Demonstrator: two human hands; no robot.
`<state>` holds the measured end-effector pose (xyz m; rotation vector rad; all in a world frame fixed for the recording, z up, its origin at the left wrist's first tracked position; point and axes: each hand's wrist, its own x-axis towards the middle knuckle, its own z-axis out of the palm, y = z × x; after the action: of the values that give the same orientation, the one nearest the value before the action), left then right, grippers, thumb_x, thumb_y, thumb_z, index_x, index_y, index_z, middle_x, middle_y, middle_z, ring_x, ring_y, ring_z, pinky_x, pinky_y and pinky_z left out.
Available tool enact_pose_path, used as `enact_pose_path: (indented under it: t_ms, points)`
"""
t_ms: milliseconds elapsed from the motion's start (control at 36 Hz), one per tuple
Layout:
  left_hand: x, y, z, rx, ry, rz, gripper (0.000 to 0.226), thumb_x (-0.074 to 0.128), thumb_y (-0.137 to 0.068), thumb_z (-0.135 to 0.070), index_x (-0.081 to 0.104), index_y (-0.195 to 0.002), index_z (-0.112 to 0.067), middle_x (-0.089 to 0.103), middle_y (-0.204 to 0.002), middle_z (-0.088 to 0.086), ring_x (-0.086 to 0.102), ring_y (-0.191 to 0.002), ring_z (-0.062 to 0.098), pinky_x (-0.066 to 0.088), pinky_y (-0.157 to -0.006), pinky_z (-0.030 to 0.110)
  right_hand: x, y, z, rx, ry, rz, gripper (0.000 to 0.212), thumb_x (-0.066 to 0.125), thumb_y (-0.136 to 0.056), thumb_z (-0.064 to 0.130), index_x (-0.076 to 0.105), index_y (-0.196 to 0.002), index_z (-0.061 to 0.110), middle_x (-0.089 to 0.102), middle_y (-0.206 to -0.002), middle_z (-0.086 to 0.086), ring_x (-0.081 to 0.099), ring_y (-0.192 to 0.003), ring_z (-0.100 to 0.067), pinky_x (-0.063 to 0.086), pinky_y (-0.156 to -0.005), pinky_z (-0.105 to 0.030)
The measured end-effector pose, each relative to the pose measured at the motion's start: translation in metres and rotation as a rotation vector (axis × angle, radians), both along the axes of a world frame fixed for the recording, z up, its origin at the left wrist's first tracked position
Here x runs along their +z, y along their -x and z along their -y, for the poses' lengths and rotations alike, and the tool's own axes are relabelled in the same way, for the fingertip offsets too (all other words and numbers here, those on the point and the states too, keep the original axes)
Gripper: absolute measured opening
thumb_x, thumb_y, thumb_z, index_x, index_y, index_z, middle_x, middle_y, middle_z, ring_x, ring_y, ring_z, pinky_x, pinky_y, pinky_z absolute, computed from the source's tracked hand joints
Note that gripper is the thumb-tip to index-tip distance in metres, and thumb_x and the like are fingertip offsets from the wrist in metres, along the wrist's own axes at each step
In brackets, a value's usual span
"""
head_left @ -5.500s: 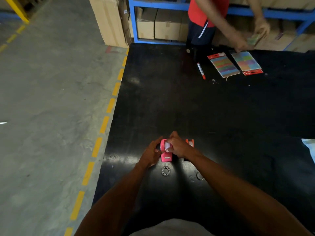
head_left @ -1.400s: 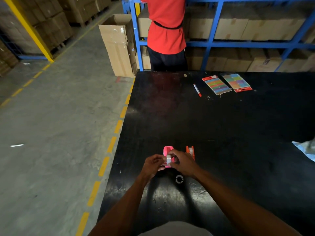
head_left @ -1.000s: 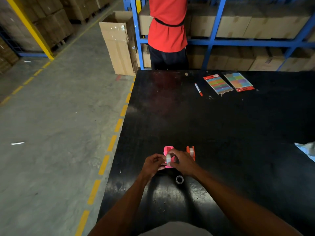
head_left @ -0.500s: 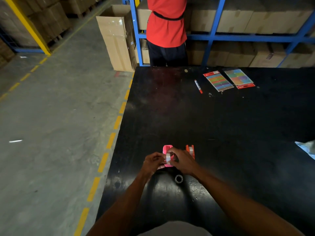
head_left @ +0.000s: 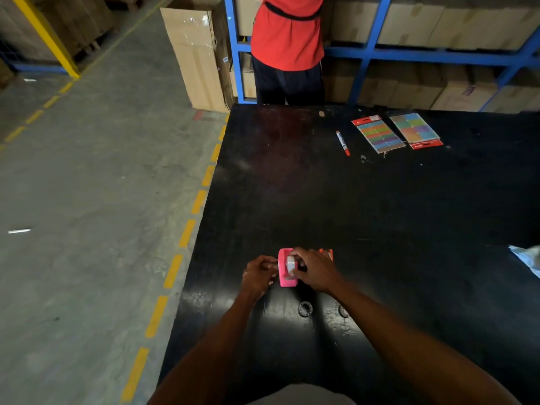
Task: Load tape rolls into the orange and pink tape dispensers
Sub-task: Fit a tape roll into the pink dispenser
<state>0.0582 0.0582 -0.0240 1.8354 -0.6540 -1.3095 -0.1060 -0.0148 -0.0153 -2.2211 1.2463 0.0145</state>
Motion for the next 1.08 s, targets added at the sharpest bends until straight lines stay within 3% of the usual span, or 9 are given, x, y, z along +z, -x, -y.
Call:
enact_pose_path:
  t_ms: [139,278,389,472,583,694,917,1083]
  points:
    - [-0.005,-0.002,0.008,-0.068,0.026,0.107,0.037,0.071,-0.083,0.0,0.063,-0.119,-0.003,0.067,-0.104,0.014,0.063,-0.088,0.025,0.055,-0.086,0.044,-0.004,-0.006,0.008,0.053,0.094,-0.082,0.052,0.066,-0.084,0.049,0.057,-0.132,0.03,0.056,-0.129,0.002,0.049,-0.119,-0.023,0.033,-0.094,-0.038]
    - [-0.01,-0.002,0.015,-0.191,0.074,0.184,0.051,0.072,-0.081,0.003,0.059,-0.129,-0.007,0.062,-0.127,0.017,0.061,-0.116,0.028,0.051,-0.102,0.04,-0.011,-0.011,0.014,0.05,0.144,-0.145,0.048,0.062,-0.086,0.05,0.059,-0.129,0.03,0.048,-0.127,-0.001,0.048,-0.118,-0.024,0.036,-0.094,-0.039]
    - [-0.012,-0.002,0.018,-0.241,0.11,0.213,0.055,0.071,-0.081,0.005,0.054,-0.132,-0.004,0.056,-0.132,0.017,0.056,-0.122,0.027,0.046,-0.098,0.027,-0.014,-0.016,0.017,0.067,0.154,-0.17,0.047,0.064,-0.086,0.05,0.059,-0.127,0.028,0.049,-0.124,-0.002,0.049,-0.115,-0.025,0.037,-0.092,-0.041]
    - [-0.016,-0.003,0.021,-0.274,0.129,0.209,0.055,0.07,-0.081,0.006,0.054,-0.133,-0.002,0.057,-0.132,0.019,0.056,-0.123,0.029,0.047,-0.099,0.028,-0.017,-0.018,0.017,0.081,0.149,-0.182,0.046,0.065,-0.086,0.05,0.061,-0.126,0.027,0.05,-0.122,-0.003,0.05,-0.112,-0.026,0.036,-0.092,-0.041]
    - [-0.021,-0.005,0.024,-0.241,0.148,0.183,0.05,0.072,-0.08,0.006,0.057,-0.128,0.001,0.061,-0.127,0.021,0.062,-0.112,0.027,0.051,-0.089,0.014,-0.022,-0.018,0.018,0.079,0.143,-0.19,0.045,0.064,-0.087,0.048,0.06,-0.128,0.029,0.051,-0.121,-0.003,0.049,-0.113,-0.026,0.036,-0.093,-0.041]
    - [-0.023,-0.007,0.025,-0.251,0.135,0.189,0.054,0.075,-0.079,0.002,0.056,-0.129,0.0,0.057,-0.129,0.022,0.057,-0.118,0.034,0.047,-0.103,0.046,-0.026,-0.019,0.017,0.087,0.128,-0.225,0.048,0.064,-0.088,0.048,0.058,-0.132,0.03,0.05,-0.123,-0.003,0.048,-0.114,-0.026,0.035,-0.094,-0.04]
    - [-0.024,-0.012,0.029,-0.276,0.15,0.189,0.056,0.078,-0.074,0.006,0.058,-0.126,0.003,0.056,-0.129,0.021,0.056,-0.119,0.035,0.048,-0.102,0.051,-0.027,-0.021,0.022,0.144,0.138,-0.277,0.044,0.06,-0.091,0.045,0.058,-0.131,0.03,0.048,-0.125,-0.003,0.046,-0.117,-0.026,0.033,-0.098,-0.045]
    - [-0.023,-0.014,0.029,-0.317,0.15,0.182,0.055,0.075,-0.078,0.003,0.056,-0.129,-0.001,0.058,-0.131,0.016,0.056,-0.12,0.027,0.049,-0.103,0.046,-0.027,-0.023,0.022,0.15,0.093,-0.271,0.044,0.058,-0.092,0.04,0.056,-0.132,0.021,0.048,-0.126,-0.005,0.048,-0.118,-0.027,0.035,-0.099,-0.044]
